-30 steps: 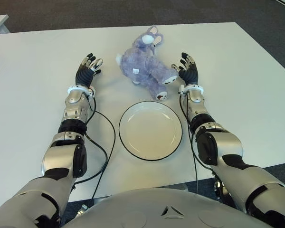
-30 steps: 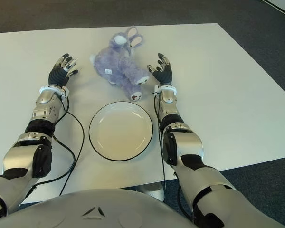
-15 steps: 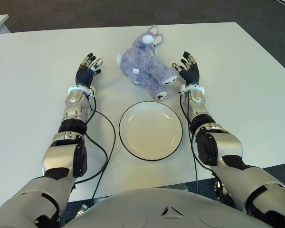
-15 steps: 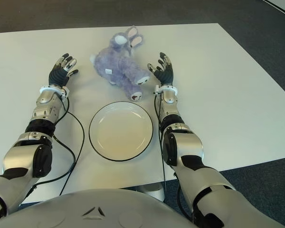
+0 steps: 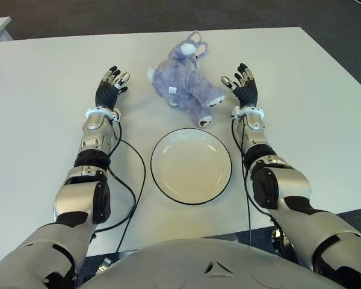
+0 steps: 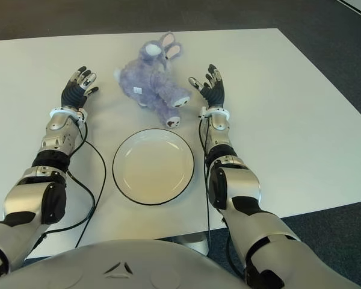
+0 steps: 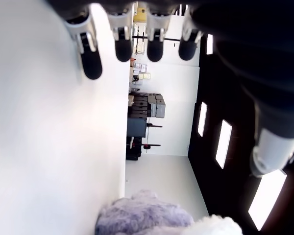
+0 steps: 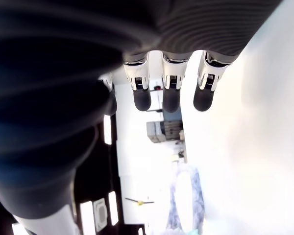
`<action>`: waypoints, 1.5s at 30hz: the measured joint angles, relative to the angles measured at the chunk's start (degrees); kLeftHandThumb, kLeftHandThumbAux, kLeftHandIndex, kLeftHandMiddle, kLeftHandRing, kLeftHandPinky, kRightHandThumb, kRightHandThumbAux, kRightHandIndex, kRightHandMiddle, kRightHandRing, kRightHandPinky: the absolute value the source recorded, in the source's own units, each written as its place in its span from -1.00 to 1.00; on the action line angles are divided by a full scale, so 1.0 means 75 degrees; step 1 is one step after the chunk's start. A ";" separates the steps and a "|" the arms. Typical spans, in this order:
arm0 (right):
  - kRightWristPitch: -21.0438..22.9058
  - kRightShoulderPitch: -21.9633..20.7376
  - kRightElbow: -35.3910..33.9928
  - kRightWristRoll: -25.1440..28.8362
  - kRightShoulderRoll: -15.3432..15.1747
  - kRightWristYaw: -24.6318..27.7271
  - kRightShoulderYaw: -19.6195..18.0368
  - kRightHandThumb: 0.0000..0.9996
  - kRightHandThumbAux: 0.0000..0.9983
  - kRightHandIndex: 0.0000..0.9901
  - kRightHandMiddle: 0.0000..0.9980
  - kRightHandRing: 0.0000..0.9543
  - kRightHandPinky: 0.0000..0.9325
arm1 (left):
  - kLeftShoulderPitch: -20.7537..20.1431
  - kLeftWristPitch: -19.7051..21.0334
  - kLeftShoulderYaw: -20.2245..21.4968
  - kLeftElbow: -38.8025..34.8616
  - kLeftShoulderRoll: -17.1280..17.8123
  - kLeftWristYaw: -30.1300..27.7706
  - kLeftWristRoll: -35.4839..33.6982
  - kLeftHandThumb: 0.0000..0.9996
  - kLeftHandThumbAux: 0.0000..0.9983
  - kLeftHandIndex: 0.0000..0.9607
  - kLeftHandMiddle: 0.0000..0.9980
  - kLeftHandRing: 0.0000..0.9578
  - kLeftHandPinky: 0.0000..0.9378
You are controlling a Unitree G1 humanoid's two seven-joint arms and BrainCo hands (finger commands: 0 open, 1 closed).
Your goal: Put the doll into the plate.
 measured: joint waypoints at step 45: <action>0.0059 0.0038 -0.1813 -0.0045 -0.0588 0.1102 0.0732 -1.00 0.29 -1.00 -1.00 -1.00 -1.00 | -0.0250 -0.0121 0.0019 0.0315 -0.0005 0.0111 -0.0008 -0.82 0.23 -1.00 -0.90 -0.94 -1.00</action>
